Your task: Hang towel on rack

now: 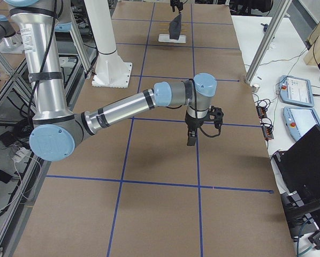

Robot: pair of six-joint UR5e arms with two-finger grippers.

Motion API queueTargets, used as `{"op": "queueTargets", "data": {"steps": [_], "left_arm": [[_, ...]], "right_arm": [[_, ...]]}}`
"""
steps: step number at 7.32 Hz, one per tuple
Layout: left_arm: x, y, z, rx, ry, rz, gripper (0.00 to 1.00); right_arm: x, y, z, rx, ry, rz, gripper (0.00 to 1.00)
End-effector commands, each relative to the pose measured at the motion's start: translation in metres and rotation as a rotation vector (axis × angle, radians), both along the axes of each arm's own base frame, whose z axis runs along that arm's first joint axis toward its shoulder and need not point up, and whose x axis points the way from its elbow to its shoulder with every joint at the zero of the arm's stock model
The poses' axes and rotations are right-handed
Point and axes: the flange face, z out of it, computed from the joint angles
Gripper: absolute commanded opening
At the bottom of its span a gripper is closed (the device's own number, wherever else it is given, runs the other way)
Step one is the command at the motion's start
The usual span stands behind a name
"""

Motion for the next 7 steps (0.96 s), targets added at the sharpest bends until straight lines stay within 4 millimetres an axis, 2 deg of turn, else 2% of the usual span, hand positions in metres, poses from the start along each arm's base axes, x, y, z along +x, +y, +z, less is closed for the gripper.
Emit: {"op": "queueTargets", "data": {"steps": [1,2,4,5,6,7], "left_arm": [[-0.043,-0.004,0.026,0.146,-0.064,0.086,0.99],[-0.071,-0.005,0.036,0.221,-0.099,0.115,0.99],[-0.106,-0.003,0.043,0.435,-0.181,0.266,0.99],[-0.121,-0.007,0.044,0.464,-0.207,0.3,0.99],[-0.121,-0.017,0.04,0.421,-0.205,0.31,0.99],[-0.121,-0.039,0.027,0.403,-0.208,0.35,0.99]], "right_arm": [[0.0,0.0,0.001,-0.003,-0.002,0.0,1.0],[0.0,0.0,0.001,-0.005,-0.005,0.0,1.0],[0.0,0.006,0.01,-0.013,-0.004,-0.008,1.0],[0.003,0.01,0.016,-0.021,-0.001,-0.006,1.0],[0.016,0.015,0.025,-0.002,-0.001,-0.021,1.0],[0.029,0.026,0.04,0.021,-0.002,-0.053,1.0]]}}
